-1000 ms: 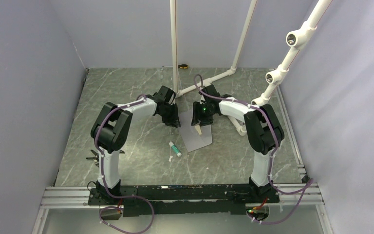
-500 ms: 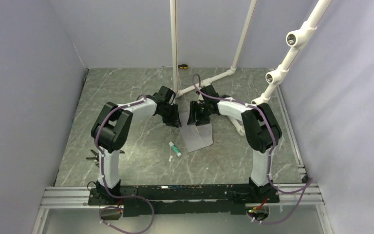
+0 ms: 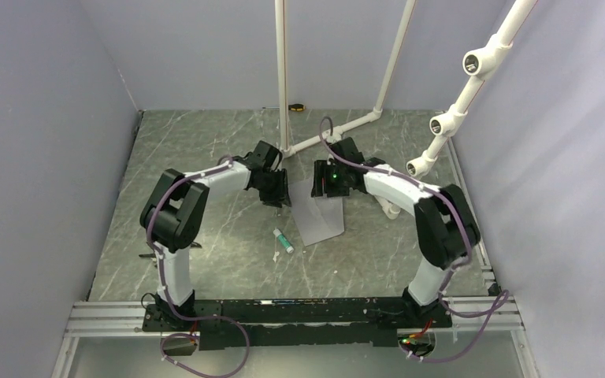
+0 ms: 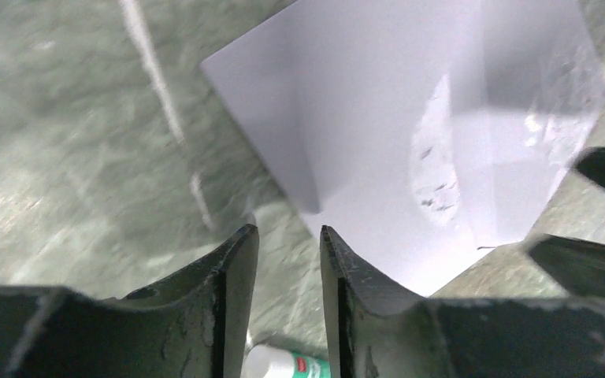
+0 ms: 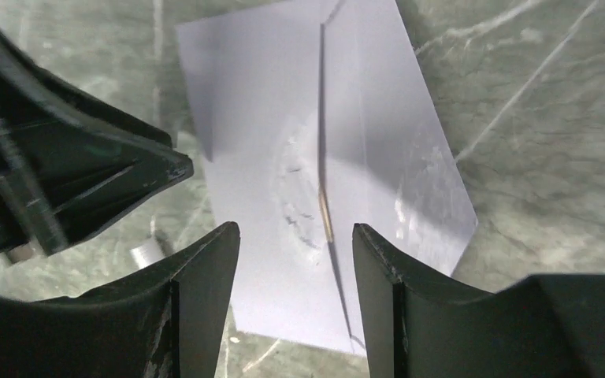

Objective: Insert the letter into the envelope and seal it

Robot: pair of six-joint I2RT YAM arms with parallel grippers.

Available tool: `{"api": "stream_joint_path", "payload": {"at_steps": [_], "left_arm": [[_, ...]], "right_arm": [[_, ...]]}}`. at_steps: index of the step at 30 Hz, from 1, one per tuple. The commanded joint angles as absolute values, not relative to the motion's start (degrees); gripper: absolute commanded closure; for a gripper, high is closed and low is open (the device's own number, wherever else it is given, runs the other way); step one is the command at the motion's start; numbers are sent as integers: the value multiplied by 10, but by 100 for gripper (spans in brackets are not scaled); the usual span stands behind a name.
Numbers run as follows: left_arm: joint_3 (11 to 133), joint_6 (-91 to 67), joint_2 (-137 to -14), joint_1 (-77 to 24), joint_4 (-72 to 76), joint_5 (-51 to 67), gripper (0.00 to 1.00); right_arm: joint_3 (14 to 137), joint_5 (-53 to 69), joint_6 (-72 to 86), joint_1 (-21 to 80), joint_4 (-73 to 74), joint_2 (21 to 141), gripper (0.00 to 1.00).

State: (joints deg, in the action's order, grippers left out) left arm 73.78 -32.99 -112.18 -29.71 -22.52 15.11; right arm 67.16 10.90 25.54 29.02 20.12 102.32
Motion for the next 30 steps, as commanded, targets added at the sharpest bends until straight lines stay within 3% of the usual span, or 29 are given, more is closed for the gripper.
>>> {"api": "stream_joint_path", "payload": {"at_steps": [1, 12, 22, 30], "left_arm": [[709, -324, -1045, -288, -243, 84, 57], [581, -370, -811, -232, -272, -110, 51], [502, -447, -688, -174, -312, -206, 39], [477, -475, -645, -151, -314, -227, 15]], "right_arm": [[665, 22, 228, 331, 197, 946, 41], [692, -60, 171, 561, 196, 999, 39], [789, -149, 194, 620, 284, 1101, 38], [813, -136, 209, 618, 304, 1138, 45]]}}
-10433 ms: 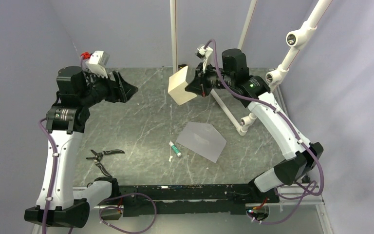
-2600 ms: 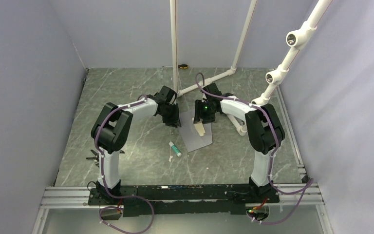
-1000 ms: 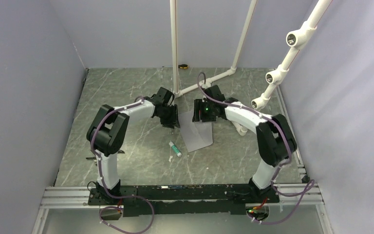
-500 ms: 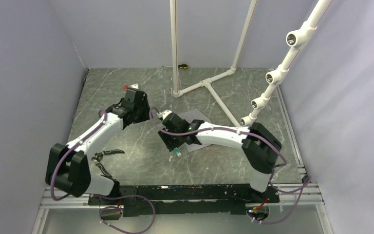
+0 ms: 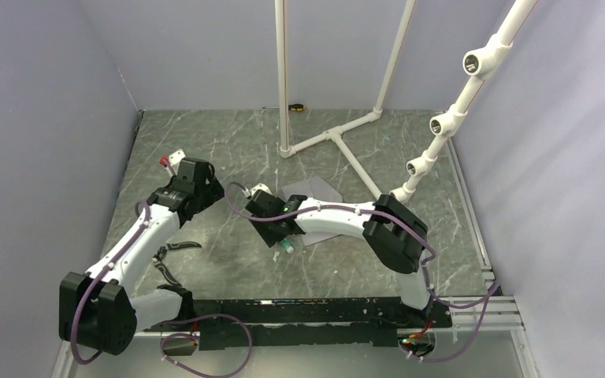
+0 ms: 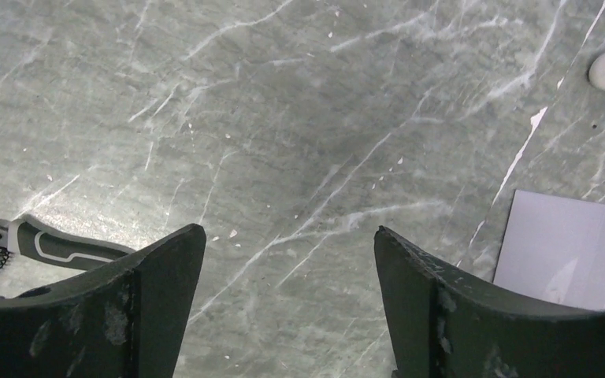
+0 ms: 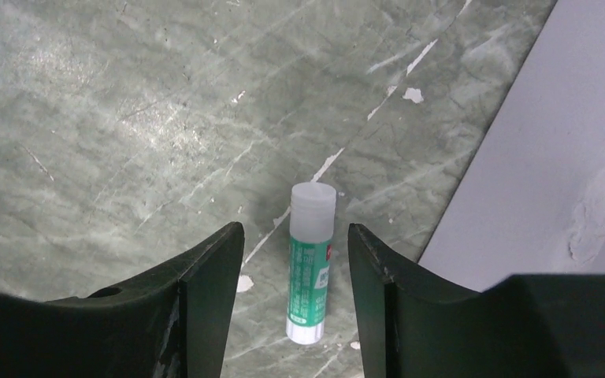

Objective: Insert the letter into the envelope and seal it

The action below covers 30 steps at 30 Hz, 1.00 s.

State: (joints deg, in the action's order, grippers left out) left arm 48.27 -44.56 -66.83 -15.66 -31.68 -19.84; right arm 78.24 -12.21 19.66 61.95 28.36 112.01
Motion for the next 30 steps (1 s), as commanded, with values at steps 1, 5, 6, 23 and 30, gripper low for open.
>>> {"api": "stream_joint_path", "payload": {"at_steps": [1, 5, 6, 23, 30], "left_arm": [[473, -479, -641, -150, -312, -226, 11], [460, -472, -632, -144, -287, -203, 7], [461, -469, -635, -143, -287, -200, 7], [463, -379, -648, -122, -186, 29, 9], [429, -376, -614, -123, 59, 307, 8]], "right_arm": [[816, -135, 209, 618, 305, 1143, 47], [842, -133, 215, 613, 322, 1168, 52], [846, -129, 217, 610, 324, 1173, 55], [743, -15, 294, 467, 174, 1014, 96], [739, 91, 377, 376, 70, 912, 94]]}}
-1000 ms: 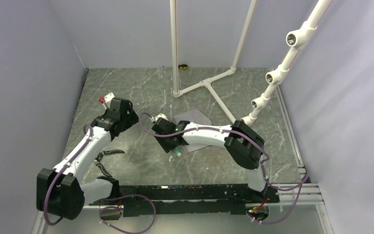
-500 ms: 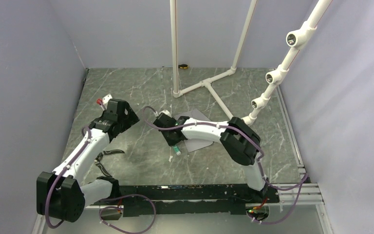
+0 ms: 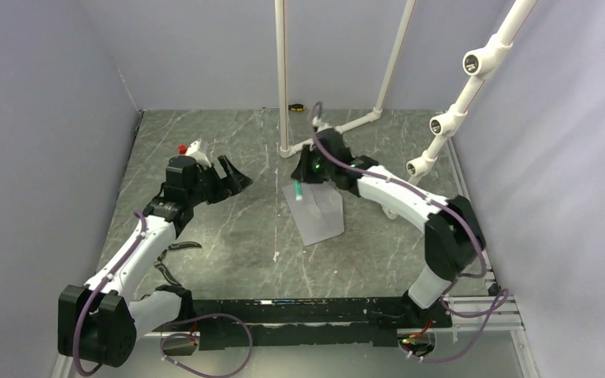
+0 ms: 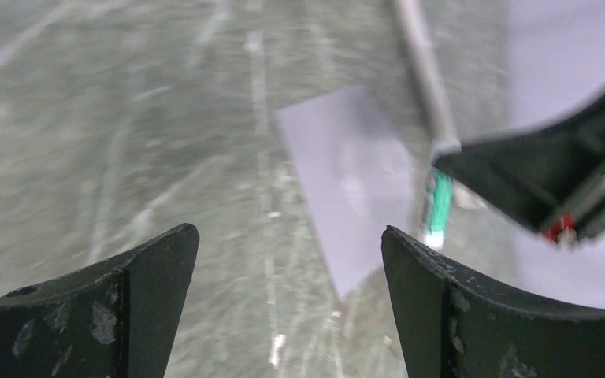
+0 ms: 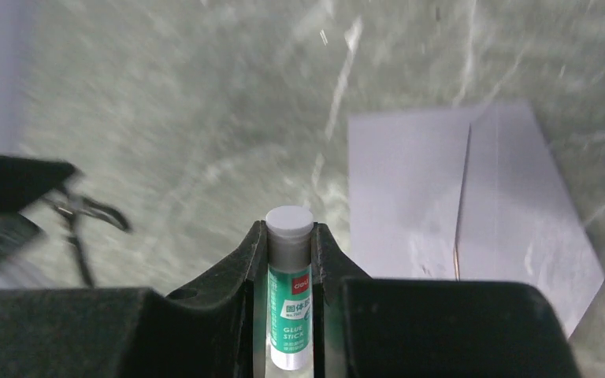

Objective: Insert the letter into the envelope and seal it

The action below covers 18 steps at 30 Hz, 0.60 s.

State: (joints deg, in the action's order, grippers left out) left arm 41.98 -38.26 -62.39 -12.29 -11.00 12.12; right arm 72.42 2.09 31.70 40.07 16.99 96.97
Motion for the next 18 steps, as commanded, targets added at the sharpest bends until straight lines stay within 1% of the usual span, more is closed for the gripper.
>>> {"api": "stream_joint_path", "payload": {"at_steps": [1, 3, 5, 8, 10, 13, 14, 18], "left_arm": [[440, -380, -628, -125, 76, 343, 8], [462, -395, -659, -133, 114, 413, 8], [473, -427, -691, -147, 186, 480, 9], [493, -473, -734, -178, 267, 512, 9], [514, -467, -759, -202, 269, 503, 12], [542, -465, -784, -227, 257, 488, 25], [542, -477, -788, -230, 271, 488, 32], [521, -519, -781, -230, 338, 480, 53]], "right_arm": [[745, 98, 386, 372, 60, 904, 94], [750, 106, 404, 368, 38, 888, 94], [750, 122, 420, 366, 7, 870, 94], [751, 145, 445, 360, -19, 853, 94], [745, 160, 467, 356, -34, 840, 94], [734, 177, 497, 351, -55, 823, 94], [734, 181, 503, 349, -58, 821, 94], [726, 187, 513, 344, -64, 809, 94]]}}
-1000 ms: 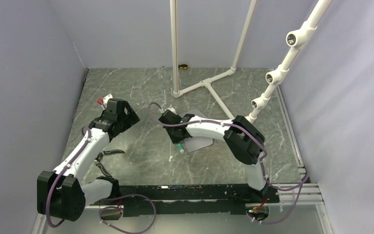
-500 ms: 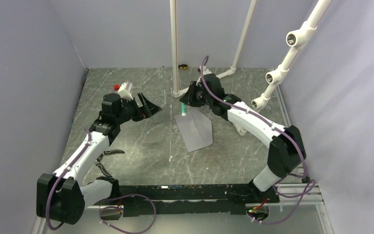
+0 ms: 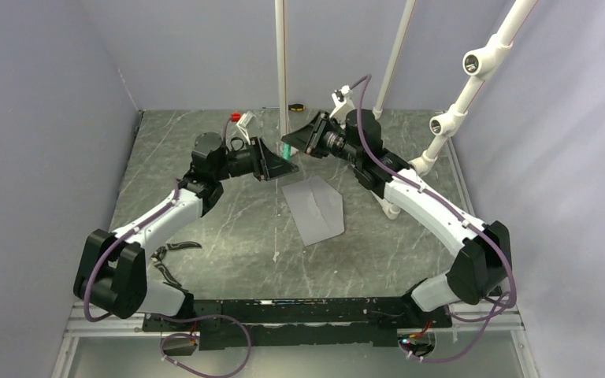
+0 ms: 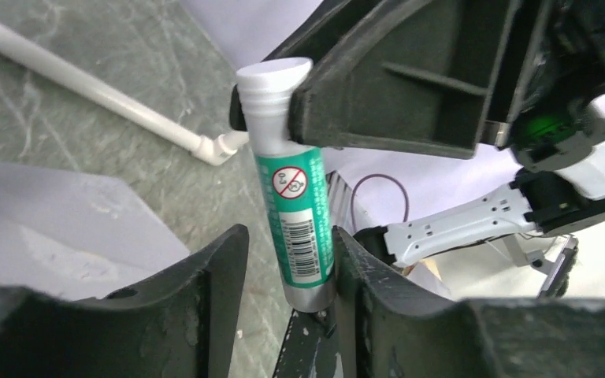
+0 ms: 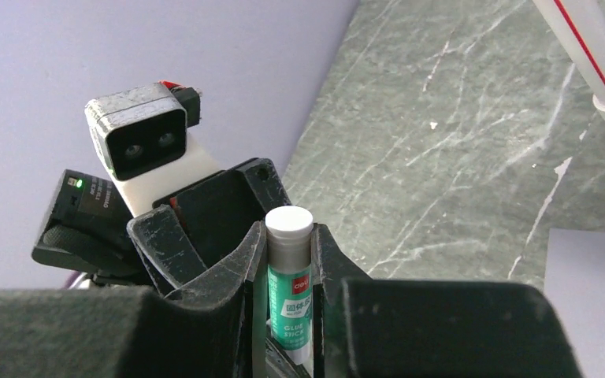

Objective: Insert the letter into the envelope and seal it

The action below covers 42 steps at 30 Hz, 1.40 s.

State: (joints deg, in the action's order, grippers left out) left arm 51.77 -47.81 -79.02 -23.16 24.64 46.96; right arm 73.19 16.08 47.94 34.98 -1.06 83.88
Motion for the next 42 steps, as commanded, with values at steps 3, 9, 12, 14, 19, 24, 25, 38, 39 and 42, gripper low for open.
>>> {"api": "stream_joint_path", "payload": {"at_steps": [3, 9, 12, 14, 19, 24, 25, 38, 39, 42], "left_arm": [[525, -523, -779, -230, 338, 486, 59], [529, -547, -799, -230, 373, 497, 52], [535, -557, -815, -232, 389, 510, 71], [549, -541, -828, -237, 369, 522, 90], [590, -427, -828, -244, 247, 533, 97], [663, -138, -801, -244, -30, 510, 97], [680, -91, -797, -244, -67, 506, 97], [832, 150, -840, -244, -328, 539, 97], [833, 152, -838, -244, -330, 540, 97], [835, 139, -836, -244, -331, 534, 97]], "right_arm": [[722, 190, 509, 343, -54, 805, 94], [702, 185, 495, 342, -55, 786, 93], [703, 188, 493, 342, -54, 786, 93], [708, 186, 491, 341, -46, 787, 91], [739, 190, 461, 328, 34, 785, 54], [817, 226, 375, 315, 190, 792, 37], [839, 236, 360, 314, 219, 796, 37], [960, 318, 304, 315, 355, 867, 40], [966, 321, 307, 315, 358, 872, 41], [964, 341, 323, 315, 339, 875, 44]]}}
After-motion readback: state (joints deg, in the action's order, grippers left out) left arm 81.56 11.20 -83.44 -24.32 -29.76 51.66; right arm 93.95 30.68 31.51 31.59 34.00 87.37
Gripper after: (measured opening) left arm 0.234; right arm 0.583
